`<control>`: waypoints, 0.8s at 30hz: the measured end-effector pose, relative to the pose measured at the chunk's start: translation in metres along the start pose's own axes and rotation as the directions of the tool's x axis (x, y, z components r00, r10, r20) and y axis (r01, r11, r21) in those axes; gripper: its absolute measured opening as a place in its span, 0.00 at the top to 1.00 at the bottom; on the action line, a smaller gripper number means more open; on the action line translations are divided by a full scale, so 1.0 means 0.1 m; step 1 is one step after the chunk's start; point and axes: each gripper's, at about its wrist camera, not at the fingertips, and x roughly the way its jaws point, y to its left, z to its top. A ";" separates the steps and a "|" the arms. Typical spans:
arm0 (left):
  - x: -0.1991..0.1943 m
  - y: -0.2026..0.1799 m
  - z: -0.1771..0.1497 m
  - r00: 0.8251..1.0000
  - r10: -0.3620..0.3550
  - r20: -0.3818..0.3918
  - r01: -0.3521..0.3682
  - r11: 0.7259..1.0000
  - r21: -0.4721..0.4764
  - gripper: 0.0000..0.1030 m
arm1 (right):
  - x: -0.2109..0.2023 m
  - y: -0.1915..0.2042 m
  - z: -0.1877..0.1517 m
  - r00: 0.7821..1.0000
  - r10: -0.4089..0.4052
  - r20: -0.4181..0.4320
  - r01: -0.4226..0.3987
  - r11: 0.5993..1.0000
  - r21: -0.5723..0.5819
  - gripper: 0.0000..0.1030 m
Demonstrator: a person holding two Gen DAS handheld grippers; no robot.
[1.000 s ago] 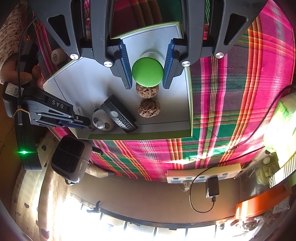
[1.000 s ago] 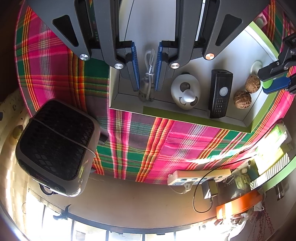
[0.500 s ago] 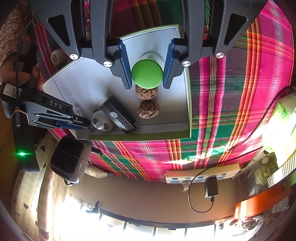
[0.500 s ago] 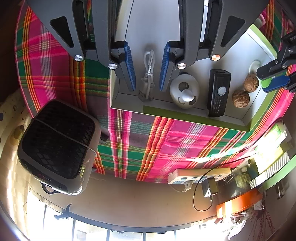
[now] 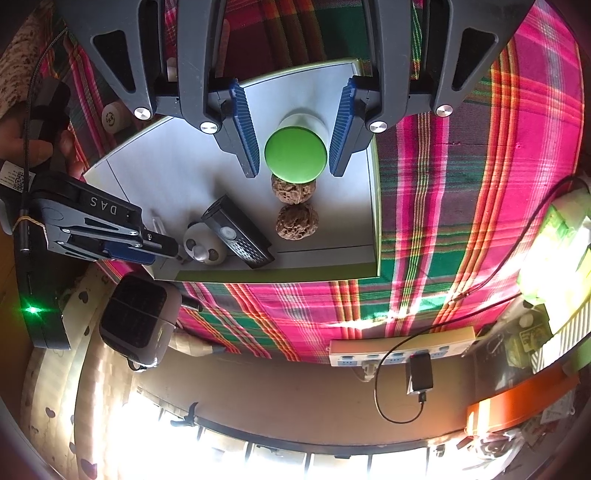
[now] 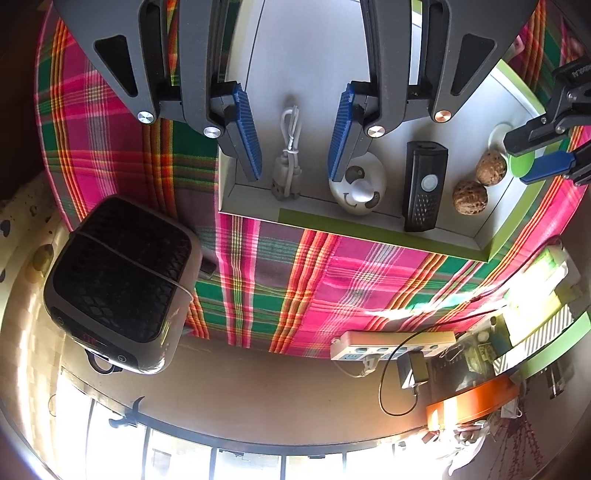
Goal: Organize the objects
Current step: 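Open right tool to drop the cable in the box while left tool releases the green toy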
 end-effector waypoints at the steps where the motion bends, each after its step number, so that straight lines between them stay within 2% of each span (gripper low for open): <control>1: 0.00 0.01 0.00 1.000 0.000 0.000 0.000 1.000 0.000 0.63 | -0.01 0.00 0.00 1.000 -0.001 0.000 0.001 1.000 0.001 0.62; 4: -0.01 -0.01 0.00 1.000 0.004 0.001 -0.004 1.000 -0.001 0.63 | -0.03 0.02 -0.01 1.000 -0.003 0.003 0.003 1.000 0.001 0.58; 24: -0.19 -0.06 -0.08 0.997 0.076 0.034 -0.077 0.997 0.015 0.62 | -0.26 0.08 -0.11 1.000 -0.009 0.029 0.008 1.000 0.026 0.57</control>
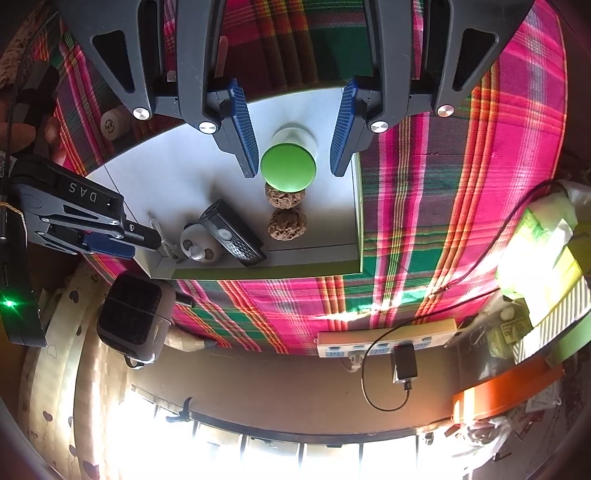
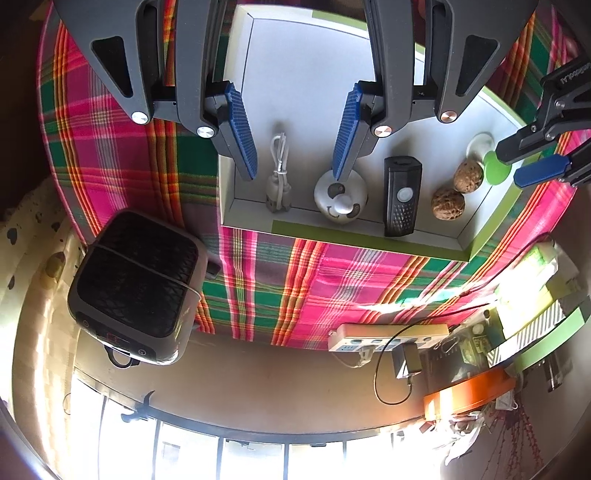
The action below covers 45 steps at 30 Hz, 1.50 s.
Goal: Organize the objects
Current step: 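Open right tool to drop the cable in the box while left tool releases the green toy, then withdraw both tools from the box toward the pink clips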
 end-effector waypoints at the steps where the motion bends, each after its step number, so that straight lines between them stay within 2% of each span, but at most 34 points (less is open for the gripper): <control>1: -0.02 0.00 0.00 1.000 -0.002 0.002 0.002 1.000 -0.001 0.62 | -0.02 0.00 -0.01 1.000 0.000 0.004 0.000 1.000 0.002 0.57; 18: -0.39 0.01 -0.22 0.998 -0.025 0.059 0.027 0.999 -0.030 0.62 | -0.46 0.03 -0.30 0.998 0.017 0.053 -0.020 0.998 0.061 0.57; 34: -0.42 -0.05 -0.47 0.997 -0.078 0.022 0.078 0.997 -0.024 0.62 | -0.68 0.22 -0.72 0.997 0.070 0.038 -0.072 0.997 0.041 0.57; 45: -0.39 -0.04 -0.58 0.995 -0.101 0.000 0.101 0.994 -0.037 0.62 | -0.74 0.46 -0.98 0.983 0.182 0.008 -0.182 0.983 0.015 0.57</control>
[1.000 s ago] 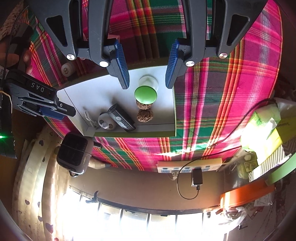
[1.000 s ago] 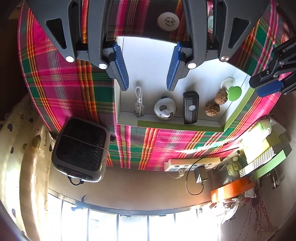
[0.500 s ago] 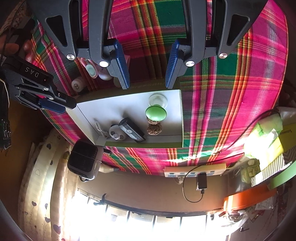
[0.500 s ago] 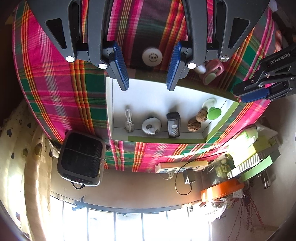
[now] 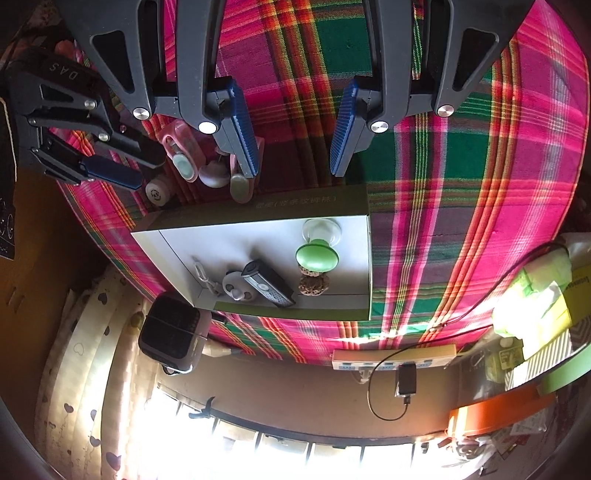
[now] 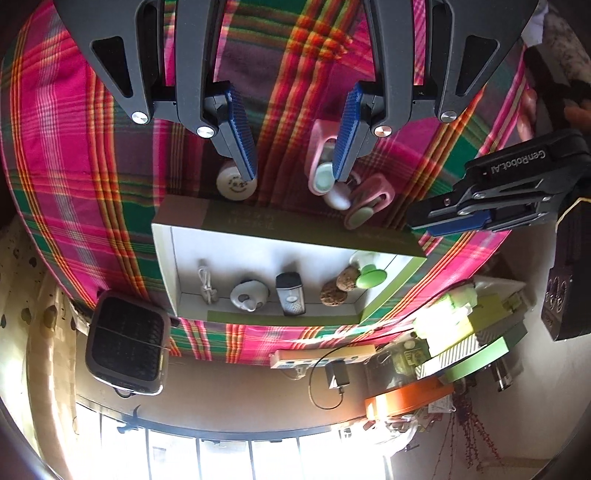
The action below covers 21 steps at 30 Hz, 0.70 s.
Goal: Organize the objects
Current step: 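Withdraw both tools from the box toward the pink clips, then close right tool on a pink clip while left tool moves to another pink clip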
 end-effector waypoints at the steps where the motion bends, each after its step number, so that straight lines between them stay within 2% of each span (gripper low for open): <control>1: 0.00 0.00 0.00 1.000 -0.002 0.000 0.002 1.000 0.000 0.62 | 0.01 0.02 -0.02 1.000 0.008 -0.004 -0.008 1.000 -0.003 0.57; 5: 0.00 0.02 -0.02 1.000 -0.010 -0.006 0.010 1.000 -0.001 0.62 | 0.04 0.10 -0.06 1.000 0.020 -0.012 -0.020 1.000 -0.020 0.57; 12: 0.02 0.03 -0.04 1.000 -0.022 -0.015 0.021 1.000 -0.006 0.62 | 0.18 0.19 -0.10 0.999 -0.010 -0.046 0.008 0.999 -0.054 0.57; 20: 0.06 0.01 -0.05 0.998 -0.062 -0.029 0.062 0.998 0.000 0.62 | 0.26 0.19 -0.10 0.997 -0.023 -0.069 0.019 0.998 -0.059 0.57; 21: 0.07 0.01 -0.05 0.997 -0.070 -0.032 0.070 0.998 0.001 0.62 | 0.26 0.19 -0.10 0.997 -0.025 -0.070 0.021 0.998 -0.061 0.60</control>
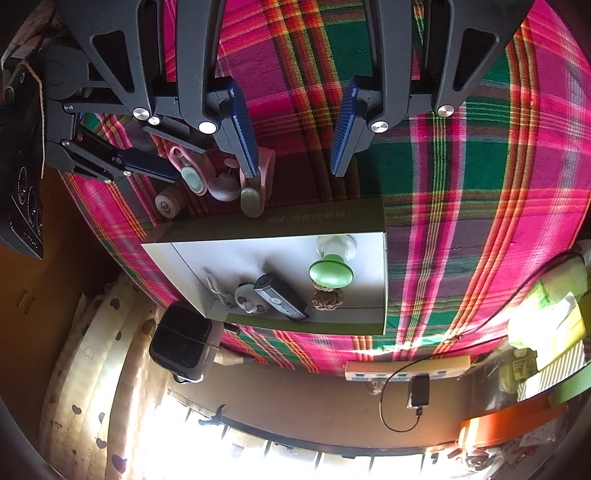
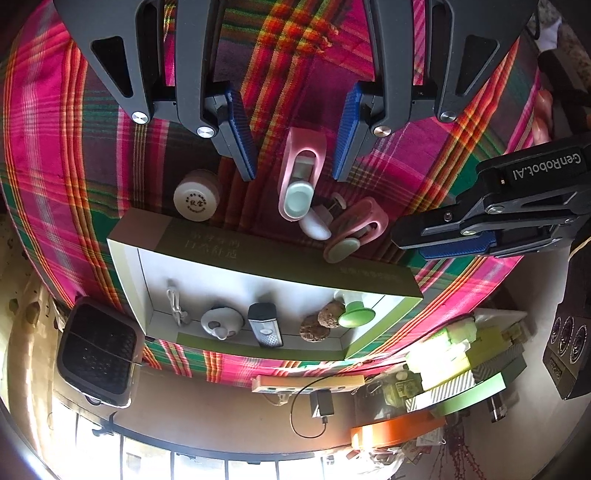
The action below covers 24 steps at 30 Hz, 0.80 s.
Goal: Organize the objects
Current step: 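Close right tool on a pink clip while left tool moves to another pink clip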
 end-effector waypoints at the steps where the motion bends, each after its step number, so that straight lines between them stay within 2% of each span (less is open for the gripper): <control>1: 0.01 -0.01 0.00 1.000 -0.006 -0.002 0.006 1.000 0.001 0.62 | 0.00 0.00 0.00 1.000 -0.005 0.000 0.005 1.000 -0.002 0.64; 10: 0.06 -0.10 0.03 1.000 -0.027 -0.014 0.028 0.999 0.033 0.61 | 0.01 -0.05 0.00 1.000 -0.025 0.001 0.025 1.000 -0.002 0.82; 24: 0.18 -0.17 0.06 0.999 -0.002 -0.049 0.006 0.997 0.074 0.61 | -0.02 -0.12 -0.01 1.000 -0.021 0.003 0.021 1.000 0.014 0.82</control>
